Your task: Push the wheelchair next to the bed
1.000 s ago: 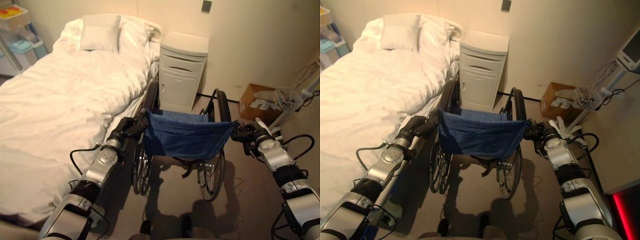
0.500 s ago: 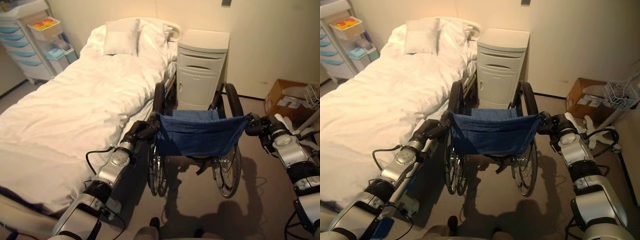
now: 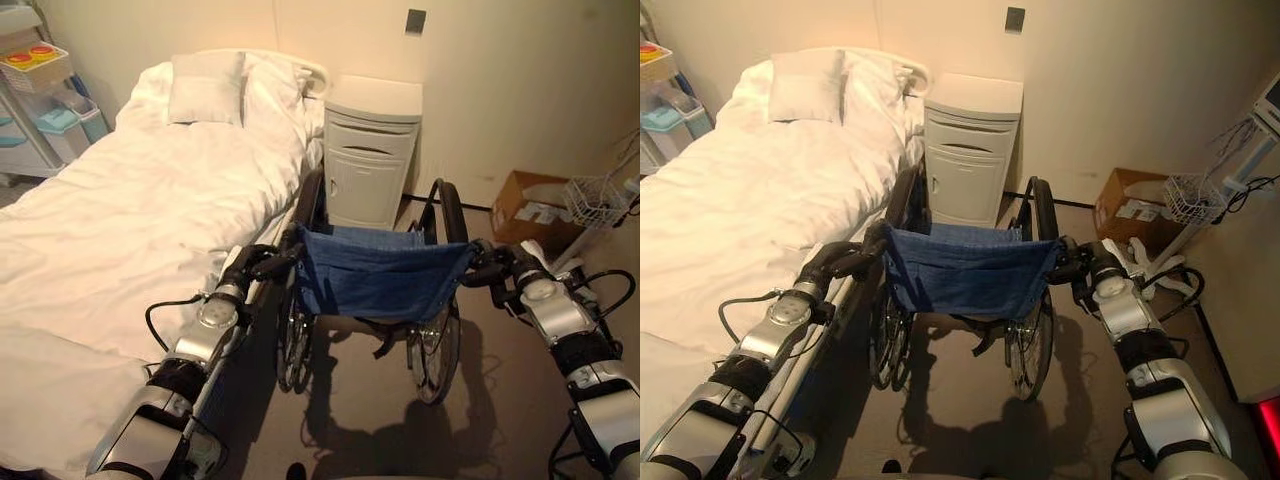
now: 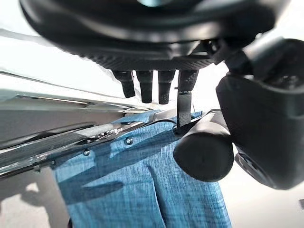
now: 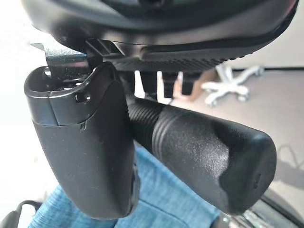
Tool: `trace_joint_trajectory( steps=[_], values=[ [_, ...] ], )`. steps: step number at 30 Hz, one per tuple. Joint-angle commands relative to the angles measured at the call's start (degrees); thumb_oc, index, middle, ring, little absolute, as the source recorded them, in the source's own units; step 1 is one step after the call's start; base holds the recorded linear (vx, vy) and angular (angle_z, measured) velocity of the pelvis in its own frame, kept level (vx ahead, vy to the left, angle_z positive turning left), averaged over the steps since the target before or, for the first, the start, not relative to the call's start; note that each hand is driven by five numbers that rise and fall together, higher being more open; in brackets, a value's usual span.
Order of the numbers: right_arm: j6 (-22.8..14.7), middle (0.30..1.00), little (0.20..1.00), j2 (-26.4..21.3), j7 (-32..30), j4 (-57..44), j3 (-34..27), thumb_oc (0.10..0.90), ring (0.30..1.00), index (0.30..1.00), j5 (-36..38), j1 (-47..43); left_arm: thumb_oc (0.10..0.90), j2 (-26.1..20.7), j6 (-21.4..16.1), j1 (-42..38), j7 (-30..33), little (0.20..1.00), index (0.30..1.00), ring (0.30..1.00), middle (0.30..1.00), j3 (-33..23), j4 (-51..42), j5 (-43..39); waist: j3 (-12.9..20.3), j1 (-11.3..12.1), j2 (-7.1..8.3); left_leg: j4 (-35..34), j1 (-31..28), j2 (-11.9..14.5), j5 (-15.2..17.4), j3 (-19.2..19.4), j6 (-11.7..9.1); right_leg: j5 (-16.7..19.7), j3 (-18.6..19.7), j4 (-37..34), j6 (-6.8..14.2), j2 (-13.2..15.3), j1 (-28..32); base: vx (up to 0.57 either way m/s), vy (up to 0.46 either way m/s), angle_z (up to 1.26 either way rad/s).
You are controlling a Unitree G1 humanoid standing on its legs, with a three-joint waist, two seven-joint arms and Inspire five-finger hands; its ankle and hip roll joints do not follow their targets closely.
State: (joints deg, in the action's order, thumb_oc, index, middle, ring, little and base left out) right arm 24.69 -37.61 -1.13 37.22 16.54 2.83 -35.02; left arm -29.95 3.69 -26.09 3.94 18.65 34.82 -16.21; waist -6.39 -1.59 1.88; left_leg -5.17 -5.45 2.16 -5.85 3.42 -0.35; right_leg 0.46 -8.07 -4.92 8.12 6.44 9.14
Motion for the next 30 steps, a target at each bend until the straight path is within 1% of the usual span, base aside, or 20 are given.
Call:
trace_joint_trajectory(
  steps=[1,7,9,12,13,17,21,24,25,27,30],
  values=[
    [-0.14,0.900,0.900,0.56,5.91,-0.48,4.39,0.800,0.900,0.900,6.74,1.94,0.800,-2.04,0.20,0.98,-1.58,0.900,0.900,0.900,0.900,-1.62,0.83,0.25,-3.04,2.93,-0.84,4.44,0.17,-0.21,6.34,-0.90,-0.85,0.44,-0.06,6.63,-1.68,-0.04,-4.55,-0.03,-0.019,0.03],
    [0.43,0.900,0.900,-4.35,4.66,-3.91,2.30,0.800,0.900,0.900,14.98,-1.51,0.800,-4.87,1.66,1.21,-5.57,0.900,0.900,0.900,0.900,-2.60,0.76,-1.25,-2.49,2.84,-0.61,3.93,-0.40,0.00,6.52,-0.63,-1.02,0.20,-0.37,6.31,-1.69,-0.26,-4.06,-0.03,-0.016,0.01],
    [0.52,0.900,0.900,-6.06,5.71,-3.74,1.57,0.800,0.900,0.900,18.65,-3.43,0.800,-5.62,1.66,0.93,-6.70,0.900,0.900,0.900,0.900,-3.00,1.78,-2.17,-2.13,2.80,-0.49,3.88,-0.54,-0.03,6.63,-0.42,-1.06,0.07,-0.55,6.19,-1.70,-0.36,-3.91,0.00,0.000,0.00],
    [0.70,0.900,0.900,-7.40,6.72,-3.24,1.28,0.800,0.900,0.900,22.50,-4.68,0.800,-6.29,1.63,0.60,-7.98,0.900,0.900,0.900,0.900,-3.31,2.88,-3.72,-1.85,2.74,-0.44,3.73,-0.73,-0.02,6.69,-0.20,-1.11,-0.06,-0.64,6.02,-1.71,-0.45,-3.72,0.00,0.000,0.00],
    [0.79,0.900,0.900,-8.48,7.84,-2.24,0.65,0.800,0.900,0.900,26.72,-5.48,0.800,-6.90,1.61,0.51,-8.89,0.900,0.900,0.900,0.900,-3.56,3.60,-5.08,-1.62,2.69,-0.37,3.52,-0.98,0.06,6.70,0.04,-1.18,-0.13,-0.82,5.74,-1.72,-0.49,-3.44,0.00,0.000,0.00],
    [0.03,0.900,0.900,-9.97,9.69,0.09,-0.71,0.800,0.900,0.900,36.09,-6.50,0.800,-8.39,1.32,0.31,-11.21,0.900,0.900,0.900,0.900,-4.47,5.10,-10.22,-1.09,2.56,-0.28,3.15,-1.29,0.17,6.69,0.47,-1.34,-0.31,-1.09,5.33,-1.77,-0.62,-3.07,0.00,-0.003,-0.01],
    [-0.56,0.900,0.900,-11.26,10.95,1.47,-2.20,0.800,0.900,0.900,38.63,-6.44,0.800,-8.46,0.94,0.50,-11.33,0.900,0.900,0.900,0.900,-5.71,5.82,-14.70,-0.87,2.25,-0.24,2.80,-1.65,0.22,6.84,0.89,-1.42,-0.45,-1.24,4.88,-1.77,-0.69,-2.73,0.00,0.000,0.00],
    [-1.66,0.900,0.900,-12.10,10.63,1.56,-2.72,0.800,0.900,0.900,39.31,-6.52,0.800,-8.69,0.73,0.74,-11.20,0.900,0.900,0.900,0.900,-6.26,5.92,-15.93,-0.76,2.13,-0.16,2.63,-1.72,0.21,6.88,1.03,-1.42,-0.44,-1.24,4.59,-1.77,-0.76,-2.68,0.00,0.000,0.00],
    [-2.49,0.900,0.900,-12.87,9.66,1.24,-2.87,0.800,0.900,0.900,39.70,-6.73,0.800,-8.69,0.08,1.04,-11.14,0.900,0.900,0.900,0.900,-6.76,6.27,-17.74,-0.73,1.97,-0.03,2.61,-1.79,0.18,6.96,1.16,-1.38,-0.43,-1.16,4.43,-1.79,-0.79,-2.61,0.00,0.000,0.00],
    [-2.89,0.900,0.900,-13.71,9.21,1.25,-3.01,0.800,0.900,0.900,39.50,-7.08,0.800,-8.83,-0.24,1.19,-11.47,0.900,0.900,0.900,0.900,-7.30,6.54,-19.64,-0.67,1.87,0.07,2.47,-1.88,0.14,6.99,1.24,-1.35,-0.43,-1.04,4.28,-1.75,-0.83,-2.58,0.01,-0.002,-0.04],
    [-4.82,0.900,0.900,-15.61,8.49,1.84,-3.95,0.800,0.900,0.900,39.81,-6.84,0.800,-8.31,-0.37,2.07,-14.18,0.900,0.900,0.900,0.900,-9.03,7.05,-27.27,-0.46,1.65,0.24,2.34,-2.00,0.10,7.15,1.58,-1.26,-0.51,-0.91,4.06,-1.71,-0.92,-2.55,0.01,-0.001,-0.07]
  ],
)
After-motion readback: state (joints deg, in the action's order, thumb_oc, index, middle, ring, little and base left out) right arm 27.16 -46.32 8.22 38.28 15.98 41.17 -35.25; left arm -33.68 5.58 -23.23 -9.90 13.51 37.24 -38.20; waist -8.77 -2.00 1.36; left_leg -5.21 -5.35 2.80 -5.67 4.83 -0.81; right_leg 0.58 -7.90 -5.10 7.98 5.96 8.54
